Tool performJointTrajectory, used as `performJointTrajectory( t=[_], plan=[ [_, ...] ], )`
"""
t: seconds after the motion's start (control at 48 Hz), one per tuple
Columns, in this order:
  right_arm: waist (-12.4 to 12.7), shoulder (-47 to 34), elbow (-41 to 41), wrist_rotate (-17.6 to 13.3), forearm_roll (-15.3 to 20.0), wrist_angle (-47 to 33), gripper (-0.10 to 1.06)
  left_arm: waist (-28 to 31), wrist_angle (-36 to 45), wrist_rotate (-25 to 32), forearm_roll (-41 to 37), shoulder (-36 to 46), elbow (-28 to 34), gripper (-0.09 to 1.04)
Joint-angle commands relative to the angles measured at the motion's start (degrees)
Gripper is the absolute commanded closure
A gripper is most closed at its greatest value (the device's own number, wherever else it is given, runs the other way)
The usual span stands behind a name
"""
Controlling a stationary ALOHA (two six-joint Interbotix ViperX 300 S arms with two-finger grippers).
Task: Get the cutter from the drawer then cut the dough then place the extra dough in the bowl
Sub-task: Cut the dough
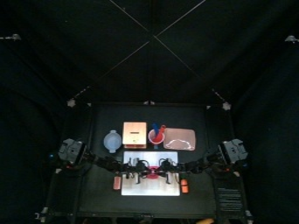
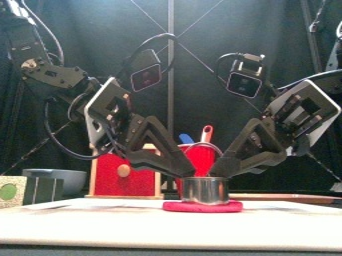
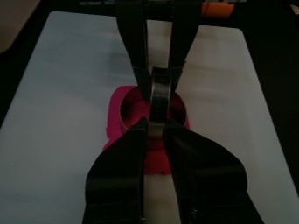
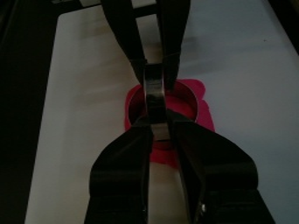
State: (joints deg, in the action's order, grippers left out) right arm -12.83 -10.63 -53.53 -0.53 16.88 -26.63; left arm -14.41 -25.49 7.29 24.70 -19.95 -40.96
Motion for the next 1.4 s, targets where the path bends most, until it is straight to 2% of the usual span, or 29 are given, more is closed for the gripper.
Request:
performJointTrajectory(
  t=[0.021,0.812,1.229,1.396],
  plan=[
    [0.1,-3.6,-0.3,-0.5,0.1,3.4,0.41,0.0,4.2,-0.3,0.4,-2.8,-1.1,0.40],
    [0.1,-4.0,-0.1,-0.5,0.1,4.1,0.41,0.0,5.3,-0.3,0.4,-3.9,-0.3,0.40],
    [0.0,3.2,0.6,-0.6,0.0,6.0,0.41,-0.1,1.1,-0.1,-3.3,0.9,-0.7,0.38],
    [0.1,4.6,1.3,-1.1,0.9,6.0,0.35,-0.1,0.4,-0.1,-4.8,2.0,-0.9,0.34]
  ],
)
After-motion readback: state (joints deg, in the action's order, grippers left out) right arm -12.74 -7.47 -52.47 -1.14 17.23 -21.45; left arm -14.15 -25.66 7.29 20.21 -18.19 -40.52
